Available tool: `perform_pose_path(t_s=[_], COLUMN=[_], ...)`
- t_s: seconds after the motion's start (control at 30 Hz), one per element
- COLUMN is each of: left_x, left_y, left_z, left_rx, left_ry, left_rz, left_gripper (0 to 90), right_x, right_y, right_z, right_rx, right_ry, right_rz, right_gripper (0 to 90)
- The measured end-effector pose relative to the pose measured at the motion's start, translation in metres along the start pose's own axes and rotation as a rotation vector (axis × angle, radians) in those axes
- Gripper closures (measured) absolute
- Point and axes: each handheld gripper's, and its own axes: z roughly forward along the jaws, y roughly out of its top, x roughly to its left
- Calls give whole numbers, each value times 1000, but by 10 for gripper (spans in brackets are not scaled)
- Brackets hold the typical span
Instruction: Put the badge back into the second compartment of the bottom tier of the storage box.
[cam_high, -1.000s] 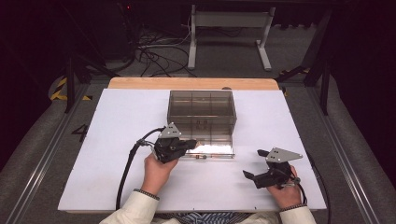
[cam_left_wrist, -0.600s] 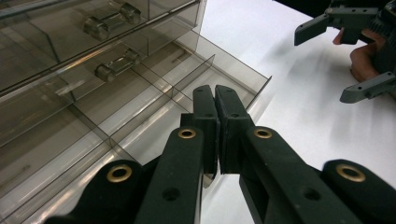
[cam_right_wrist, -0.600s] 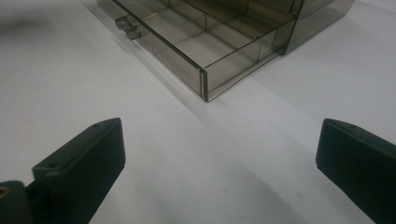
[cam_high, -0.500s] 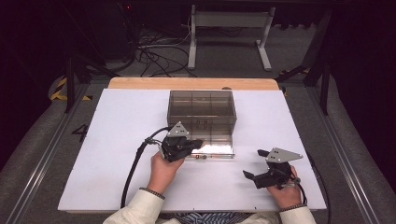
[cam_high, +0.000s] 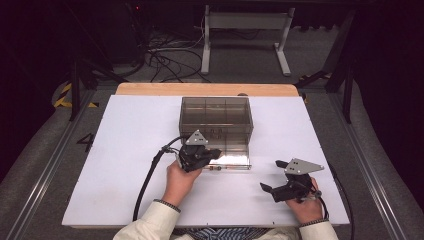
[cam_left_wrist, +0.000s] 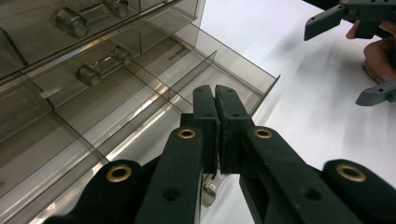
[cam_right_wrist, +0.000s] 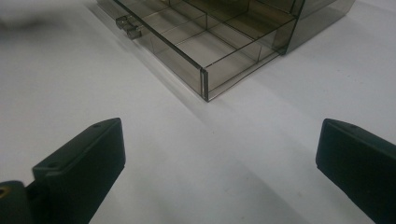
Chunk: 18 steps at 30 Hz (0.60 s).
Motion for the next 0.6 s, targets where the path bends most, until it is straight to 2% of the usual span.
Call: perform_pose_path(t_s=[0.13, 0.6], left_x=[3, 8], left_y=[-2, -6], left_z=[5, 18], left_rx=[17, 68], left_ry=[-14, -4], left_rz=[-15, -46], left_gripper=[880, 877], right_x=[0, 0], right_y=[0, 0], right_z=[0, 0], right_rx=[0, 2], right_ry=[0, 1], right_rz=[-1, -3], right_gripper=[19, 19])
